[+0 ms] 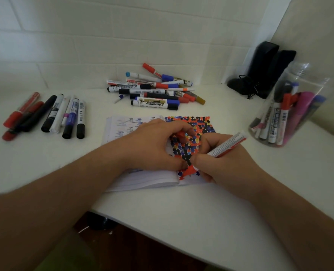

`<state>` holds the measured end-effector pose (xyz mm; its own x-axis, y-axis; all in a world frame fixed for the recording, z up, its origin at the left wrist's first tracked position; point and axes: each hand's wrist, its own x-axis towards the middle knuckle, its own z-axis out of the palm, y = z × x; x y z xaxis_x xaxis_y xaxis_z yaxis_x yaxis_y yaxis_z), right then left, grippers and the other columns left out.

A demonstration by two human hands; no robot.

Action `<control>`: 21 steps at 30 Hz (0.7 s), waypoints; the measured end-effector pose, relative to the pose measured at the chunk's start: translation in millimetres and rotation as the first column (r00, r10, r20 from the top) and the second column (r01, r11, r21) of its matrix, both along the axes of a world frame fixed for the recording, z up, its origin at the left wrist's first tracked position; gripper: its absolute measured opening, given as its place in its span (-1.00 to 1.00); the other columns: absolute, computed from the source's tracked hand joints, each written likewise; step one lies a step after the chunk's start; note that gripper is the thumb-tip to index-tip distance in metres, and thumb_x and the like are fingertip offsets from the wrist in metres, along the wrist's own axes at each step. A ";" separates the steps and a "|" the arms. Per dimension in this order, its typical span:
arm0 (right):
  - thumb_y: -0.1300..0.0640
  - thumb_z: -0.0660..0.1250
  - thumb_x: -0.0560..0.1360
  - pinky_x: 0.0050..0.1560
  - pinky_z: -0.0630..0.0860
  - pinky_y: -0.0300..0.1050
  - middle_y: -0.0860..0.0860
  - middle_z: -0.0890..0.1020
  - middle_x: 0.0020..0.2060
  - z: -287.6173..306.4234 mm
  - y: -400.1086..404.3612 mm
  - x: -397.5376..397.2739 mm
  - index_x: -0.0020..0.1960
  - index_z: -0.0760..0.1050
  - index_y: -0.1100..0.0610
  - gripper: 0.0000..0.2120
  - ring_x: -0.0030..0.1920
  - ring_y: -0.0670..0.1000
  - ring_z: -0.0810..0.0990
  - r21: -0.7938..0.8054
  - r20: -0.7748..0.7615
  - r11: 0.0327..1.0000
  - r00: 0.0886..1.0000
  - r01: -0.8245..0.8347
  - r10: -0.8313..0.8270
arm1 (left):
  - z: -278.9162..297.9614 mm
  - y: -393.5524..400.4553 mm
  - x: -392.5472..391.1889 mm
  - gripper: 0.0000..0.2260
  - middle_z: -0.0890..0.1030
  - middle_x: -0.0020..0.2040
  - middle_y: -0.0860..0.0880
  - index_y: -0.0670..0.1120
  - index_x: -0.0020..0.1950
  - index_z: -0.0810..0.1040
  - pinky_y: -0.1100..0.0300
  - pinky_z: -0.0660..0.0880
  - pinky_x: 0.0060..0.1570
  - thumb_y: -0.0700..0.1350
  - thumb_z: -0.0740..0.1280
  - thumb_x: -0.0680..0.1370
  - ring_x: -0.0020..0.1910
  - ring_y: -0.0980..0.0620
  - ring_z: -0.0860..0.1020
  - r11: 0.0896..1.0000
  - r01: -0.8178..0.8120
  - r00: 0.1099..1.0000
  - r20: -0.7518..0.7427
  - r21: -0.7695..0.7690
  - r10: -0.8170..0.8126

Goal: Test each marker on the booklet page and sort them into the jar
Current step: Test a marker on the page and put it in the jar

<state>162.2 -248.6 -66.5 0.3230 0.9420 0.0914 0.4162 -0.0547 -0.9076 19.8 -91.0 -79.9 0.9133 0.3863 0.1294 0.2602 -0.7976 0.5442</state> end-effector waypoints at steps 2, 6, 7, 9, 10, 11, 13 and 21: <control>0.39 0.39 0.46 -0.49 0.36 -0.21 0.15 0.54 -0.53 -0.5 -0.1 -0.7 -0.31 0.41 0.30 -0.77 -0.52 0.01 0.44 0.010 0.032 1.000 0.999 -0.005 0.004 | 0.3 -0.4 -0.3 -0.36 0.54 0.19 0.28 0.38 0.35 0.36 -0.03 0.47 0.27 0.28 0.49 0.31 0.24 0.17 0.44 1.000 -0.004 1.000 -0.007 -0.001 0.004; 0.40 0.40 0.45 -0.50 0.34 -0.23 0.13 0.54 -0.54 2.1 -2.7 -0.5 -0.31 0.44 0.32 -0.79 -0.53 0.00 0.42 -0.006 0.048 0.999 0.998 -0.047 0.048 | 1.9 -2.0 -1.1 -0.37 0.53 0.18 0.28 0.38 0.35 0.36 -0.02 0.46 0.27 0.25 0.51 0.33 0.23 0.18 0.43 1.000 -0.004 1.000 -0.013 0.008 0.004; 0.41 0.39 0.45 -0.50 0.34 -0.23 0.14 0.53 -0.53 2.6 -2.6 -0.3 -0.31 0.42 0.33 -0.79 -0.53 0.01 0.41 -0.005 0.034 0.999 0.999 -0.039 0.039 | 2.3 -2.4 -1.5 -0.38 0.53 0.17 0.28 0.38 0.35 0.36 -0.02 0.46 0.27 0.24 0.52 0.34 0.23 0.18 0.43 1.000 -0.007 1.000 -0.013 0.005 0.007; 0.42 0.37 0.46 -0.51 0.35 -0.22 0.18 0.50 -0.52 1.3 -1.5 0.9 -0.30 0.38 0.33 -0.78 -0.52 0.04 0.42 0.007 -0.025 1.000 1.000 0.001 -0.001 | 3.0 -2.6 -1.8 -0.37 0.53 0.18 0.27 0.38 0.35 0.36 -0.02 0.45 0.28 0.22 0.55 0.35 0.23 0.18 0.42 1.000 -0.011 1.000 -0.018 -0.004 0.011; 0.42 0.37 0.46 -0.51 0.35 -0.21 0.20 0.48 -0.51 0.0 -0.8 1.5 -0.30 0.37 0.34 -0.77 -0.52 0.04 0.41 0.013 -0.051 1.000 0.999 0.015 -0.015 | 3.3 -2.8 -1.7 -0.37 0.53 0.19 0.27 0.38 0.35 0.36 -0.01 0.46 0.28 0.22 0.56 0.36 0.23 0.18 0.42 1.000 -0.012 1.000 -0.021 -0.006 0.012; 0.42 0.36 0.46 -0.51 0.35 -0.21 0.20 0.47 -0.50 0.3 -0.5 1.0 -0.29 0.36 0.34 -0.77 -0.52 0.04 0.41 0.012 -0.061 1.000 0.998 0.020 -0.019 | 3.6 -3.2 -1.7 -0.37 0.53 0.19 0.28 0.38 0.34 0.36 -0.01 0.46 0.28 0.22 0.56 0.36 0.23 0.19 0.42 1.000 -0.014 1.000 -0.023 -0.005 0.014; 0.42 0.37 0.46 -0.50 0.36 -0.21 0.18 0.47 -0.50 -0.1 0.0 1.2 -0.29 0.36 0.33 -0.78 -0.51 0.03 0.42 0.012 -0.041 1.000 0.999 0.011 -0.011 | 3.9 -4.0 -1.4 -0.37 0.53 0.19 0.28 0.38 0.35 0.36 0.00 0.46 0.27 0.21 0.57 0.36 0.23 0.19 0.42 1.000 -0.017 1.000 -0.025 -0.005 0.016; 0.31 0.45 0.40 -0.53 0.18 -0.25 0.09 0.36 -0.56 3.1 0.8 10.0 -0.34 0.37 0.19 -0.73 -0.58 -0.01 0.25 0.065 -0.279 0.996 0.958 -0.055 0.071 | 4.6 -1.9 -3.8 -0.51 0.61 0.18 0.23 0.34 0.35 0.47 0.06 0.52 0.29 0.14 0.53 0.46 0.21 0.24 0.55 0.980 -0.028 0.998 0.046 -0.198 0.038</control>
